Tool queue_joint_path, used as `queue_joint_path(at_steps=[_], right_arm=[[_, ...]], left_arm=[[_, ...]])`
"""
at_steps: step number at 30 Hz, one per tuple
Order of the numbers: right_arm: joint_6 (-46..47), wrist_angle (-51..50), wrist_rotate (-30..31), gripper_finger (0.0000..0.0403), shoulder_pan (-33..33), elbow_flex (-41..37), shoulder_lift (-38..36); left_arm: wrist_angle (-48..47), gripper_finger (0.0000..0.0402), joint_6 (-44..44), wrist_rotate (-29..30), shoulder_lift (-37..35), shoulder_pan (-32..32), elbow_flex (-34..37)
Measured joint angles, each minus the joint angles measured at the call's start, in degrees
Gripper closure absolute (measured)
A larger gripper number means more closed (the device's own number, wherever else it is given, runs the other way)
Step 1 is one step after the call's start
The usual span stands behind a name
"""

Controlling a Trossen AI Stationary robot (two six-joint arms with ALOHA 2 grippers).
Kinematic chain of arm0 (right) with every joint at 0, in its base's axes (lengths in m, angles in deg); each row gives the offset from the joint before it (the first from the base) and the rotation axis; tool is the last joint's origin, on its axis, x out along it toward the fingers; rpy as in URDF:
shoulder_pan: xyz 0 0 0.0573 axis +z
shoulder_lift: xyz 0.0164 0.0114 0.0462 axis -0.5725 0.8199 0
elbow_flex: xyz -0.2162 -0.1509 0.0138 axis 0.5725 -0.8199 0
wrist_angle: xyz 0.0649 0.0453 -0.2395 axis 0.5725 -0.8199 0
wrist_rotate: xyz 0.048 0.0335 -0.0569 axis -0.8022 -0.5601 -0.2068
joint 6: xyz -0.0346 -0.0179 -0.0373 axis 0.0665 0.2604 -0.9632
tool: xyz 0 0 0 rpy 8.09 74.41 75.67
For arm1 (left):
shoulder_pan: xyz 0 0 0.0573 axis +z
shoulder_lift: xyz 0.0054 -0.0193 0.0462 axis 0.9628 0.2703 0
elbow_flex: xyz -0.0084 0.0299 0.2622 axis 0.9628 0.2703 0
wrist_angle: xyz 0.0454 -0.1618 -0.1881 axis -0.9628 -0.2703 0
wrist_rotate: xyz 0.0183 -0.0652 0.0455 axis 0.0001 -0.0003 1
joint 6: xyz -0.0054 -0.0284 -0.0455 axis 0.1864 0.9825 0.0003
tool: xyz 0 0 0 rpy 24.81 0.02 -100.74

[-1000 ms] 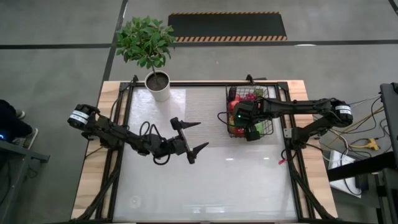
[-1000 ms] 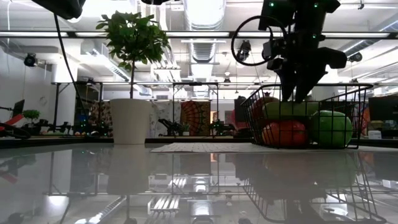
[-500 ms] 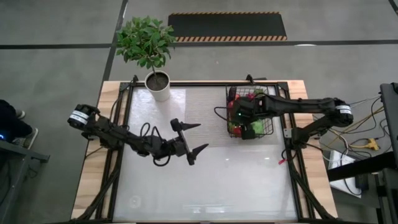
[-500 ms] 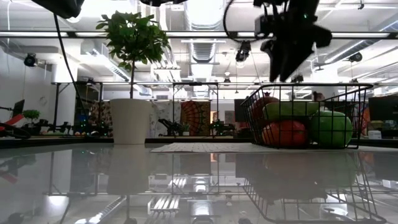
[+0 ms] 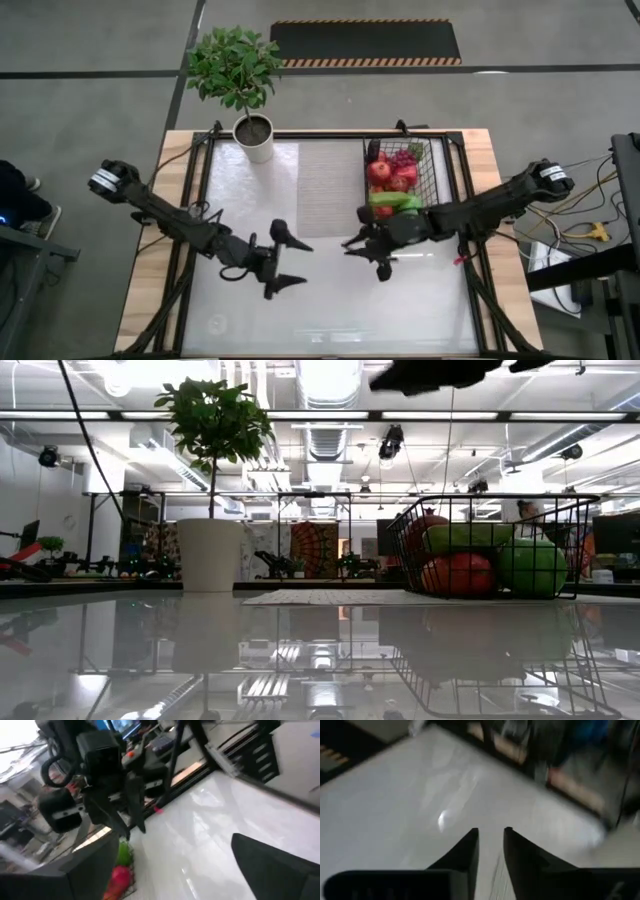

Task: Build produce basket
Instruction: Return to Home Position

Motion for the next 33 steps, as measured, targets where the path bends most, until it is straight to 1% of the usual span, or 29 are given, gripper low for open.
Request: queue_joint_path(at_steps=[3, 5, 8, 11, 13, 18, 21, 25, 29, 33], right_arm=[[-6.01, 13.93, -0.11, 0.0353, 0.16, -6.31, 0.06], [-7.87, 18.64, -0.12, 0.0369, -1.16, -9.37, -0.71], [-7.75, 21.63, -1.24, 0.0387, -3.45, -13.1, -2.86], [-6.38, 23.12, -4.32, 0.0393, -5.02, -16.78, -5.33], [-5.21, 23.95, -4.55, 0.0394, -5.23, -19.0, -7.6], [-6.28, 29.32, -4.52, 0.0394, -5.6, -25.03, -14.1], [-7.0, 29.45, -4.5, 0.0394, -6.9, -27.98, -18.4], [-6.94, 29.53, -4.45, 0.0394, -8.8, -32.46, -25.33], [-6.75, 30.15, -4.48, 0.0394, -10.93, -36.8, -32.15], [-6.45, 29.96, -4.5, 0.0394, -12.51, -40.6, -37.98]], left_arm=[[-0.04, 0.0069, 0.51, -0.81, -3.56, -0.35, 3.76], [1.43, 0.0101, 0.79, -0.6, -6.0, -0.08, 6.3], [2.53, 0.0154, 1.92, 0.48, -10.4, 0.79, 10.39], [3.06, 0.0205, 3.12, 4.46, -14.91, 1.19, 14.32], [3.41, 0.0238, 3.64, 6.37, -18.11, 1.63, 16.81], [5.58, 0.0303, 4.0, 6.76, -27.49, 1.8, 24.31], [7.17, 0.033, 4.29, 6.73, -33.75, 1.96, 28.21], [7.68, 0.0354, 4.91, 6.88, -41.59, 2.13, 32.96], [8.12, 0.0369, 4.71, 6.95, -47.98, 2.13, 36.84], [8.15, 0.0378, 4.67, 6.96, -52.28, 2.13, 40.25]])
